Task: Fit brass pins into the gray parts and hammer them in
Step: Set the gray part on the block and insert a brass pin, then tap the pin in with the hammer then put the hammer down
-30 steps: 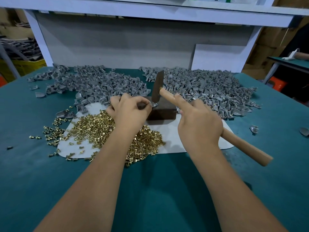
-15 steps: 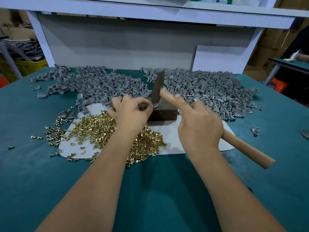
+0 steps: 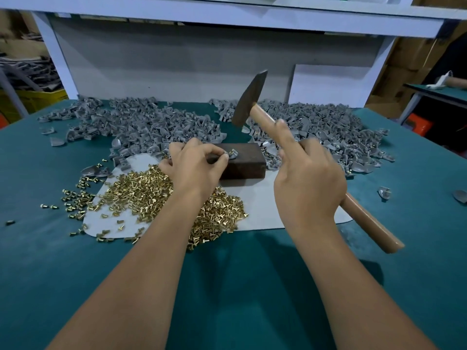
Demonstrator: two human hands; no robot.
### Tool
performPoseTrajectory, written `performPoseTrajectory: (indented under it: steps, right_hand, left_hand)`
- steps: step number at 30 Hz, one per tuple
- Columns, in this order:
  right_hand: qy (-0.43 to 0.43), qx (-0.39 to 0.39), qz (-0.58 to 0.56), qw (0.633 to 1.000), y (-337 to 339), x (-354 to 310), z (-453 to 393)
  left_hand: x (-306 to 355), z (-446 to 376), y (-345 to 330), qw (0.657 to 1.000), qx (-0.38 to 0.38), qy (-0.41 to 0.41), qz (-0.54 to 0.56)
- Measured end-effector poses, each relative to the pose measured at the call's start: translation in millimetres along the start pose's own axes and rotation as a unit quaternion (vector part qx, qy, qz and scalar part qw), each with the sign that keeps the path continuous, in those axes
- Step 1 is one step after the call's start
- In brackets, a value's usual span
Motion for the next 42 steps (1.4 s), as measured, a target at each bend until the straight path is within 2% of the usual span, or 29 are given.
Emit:
performPoseTrajectory:
  steps: [3, 4, 10, 14, 21, 33, 35, 36, 37, 39, 42]
  right_hand:
    - [0.035, -0.100, 0.044, 0.993, -14.9, -6.0, 4.5]
    - [0.034, -0.110, 0.043, 0.992, -17.1, -6.4, 5.3]
    - [-0.032, -0.048, -0.028, 0.998, -9.4, 6.7, 0.5]
    - [-0.083, -0.093, -0.003, 0.992, -14.4, 21.0, -1.9]
    - [-0.103, -0.156, 0.015, 0.982, -21.4, 25.5, -1.6]
    - [-0.145, -0.276, 0.097, 0.945, -44.1, 56.8, 0.2]
    - [-0.132, -0.275, 0.120, 0.945, -45.6, 56.0, 0.4]
    - [-0.111, -0.250, 0.137, 0.952, -45.2, 53.9, -1.1]
    - [-0.092, -0.213, 0.133, 0.964, -44.1, 49.8, -4.0]
    - [-0.077, -0.175, 0.025, 0.981, -46.4, 35.4, -11.0]
    - [-0.059, -0.229, -0.164, 0.958, -65.4, 6.7, -19.6]
  left_hand:
    - [-1.8, -1.7, 0.3, 0.997, -0.025, 0.023, 0.064]
    - [-1.7, -2.0, -0.3, 0.996, -0.033, 0.028, 0.081]
    - [-3.7, 1.8, -0.8, 0.997, -0.030, 0.057, 0.047]
    - [-6.0, 1.3, -0.5, 0.994, -0.058, 0.069, 0.058]
    - [-7.4, 1.5, -1.2, 0.990, -0.066, 0.085, 0.090]
    - [-4.1, 2.8, -1.4, 0.995, -0.072, 0.053, 0.049]
    - [-4.0, 2.9, -1.0, 0.995, -0.072, 0.050, 0.043]
    - [-3.9, 2.9, -1.1, 0.995, -0.072, 0.049, 0.041]
    - [-3.6, 3.1, -1.4, 0.996, -0.072, 0.048, 0.039]
    - [-3.0, 3.2, -1.6, 0.996, -0.071, 0.048, 0.036]
    - [-3.2, 2.2, -2.6, 0.996, -0.070, 0.045, 0.045]
Point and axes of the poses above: each hand's wrist, its own z-axis away from the middle knuckle, its own y-axis out of the back of the hand, x = y × z, the point moved 5 cm from there along -z, towards the middle knuckle, and after that the axes turned 2 degrees about x, right-handed, at the moved point
